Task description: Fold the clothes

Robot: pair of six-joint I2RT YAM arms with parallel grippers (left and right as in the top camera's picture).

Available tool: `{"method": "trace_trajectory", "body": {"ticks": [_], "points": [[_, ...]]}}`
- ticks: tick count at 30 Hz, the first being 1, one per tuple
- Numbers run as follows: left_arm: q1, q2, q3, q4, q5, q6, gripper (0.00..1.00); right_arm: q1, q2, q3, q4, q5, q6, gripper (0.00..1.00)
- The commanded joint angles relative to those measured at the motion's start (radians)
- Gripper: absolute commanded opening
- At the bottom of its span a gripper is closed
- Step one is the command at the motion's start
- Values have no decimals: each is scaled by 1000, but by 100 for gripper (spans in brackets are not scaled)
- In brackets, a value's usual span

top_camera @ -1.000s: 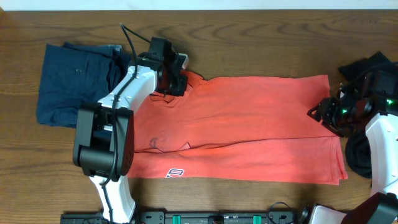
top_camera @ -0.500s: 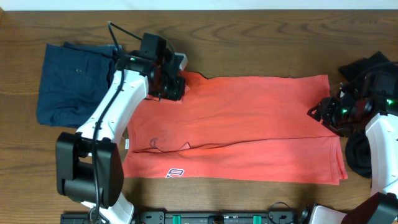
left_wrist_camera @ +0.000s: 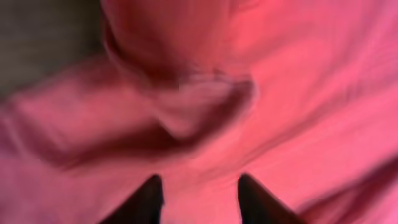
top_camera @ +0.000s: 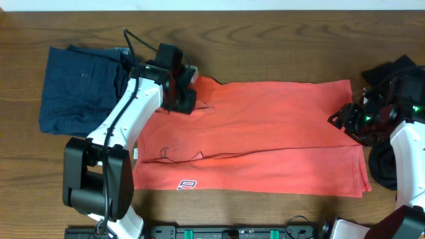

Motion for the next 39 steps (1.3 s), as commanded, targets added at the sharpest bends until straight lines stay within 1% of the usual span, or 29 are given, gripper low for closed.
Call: {"method": "trace_trajectory", "body": {"ticks": [1, 2, 4, 9, 15, 16, 18, 21, 22, 24, 26, 30, 33, 37, 38, 39], "points": [[0, 22, -2, 105, -64, 10, 53, 10, 3, 16, 0, 0, -14, 58], [0, 34, -2, 144, -64, 23, 57, 10, 3, 16, 0, 0, -14, 57], [1, 62, -2, 192, -64, 27, 59, 10, 3, 16, -1, 0, -14, 57], [2, 166, -2, 283, -65, 26, 59, 10, 3, 16, -1, 0, -14, 58], [6, 190, -2, 298, -72, 25, 58, 10, 3, 16, -3, 0, -14, 58], [6, 190, -1, 299, -72, 26, 56, 10, 3, 16, -3, 0, -14, 58], [6, 190, -1, 301, -72, 26, 41, 10, 3, 16, 0, 0, -14, 58], [5, 189, -1, 301, -72, 21, 13, 10, 3, 16, 5, 0, -14, 59], [5, 189, 0, 301, -71, 11, 6, 10, 3, 16, 7, 0, -14, 60], [5, 186, 2, 300, -69, -22, 6, 10, 3, 16, 7, 0, -14, 59], [5, 173, 2, 294, -25, -28, 6, 10, 3, 16, 7, 0, -14, 60], [2, 118, 2, 275, 166, -31, 6, 9, 3, 16, 7, 0, -14, 60], [-12, 77, 2, 228, 231, -31, 6, 9, 3, 16, 7, 0, -14, 60], [-56, 57, 2, 154, 229, -30, 6, 9, 3, 16, 8, 0, -14, 60], [-66, 58, 1, 142, 201, -30, 6, 9, 3, 16, 8, 0, -14, 60], [-77, 58, 1, 131, 128, -30, 6, 9, 3, 16, 8, 0, -14, 60]]}}
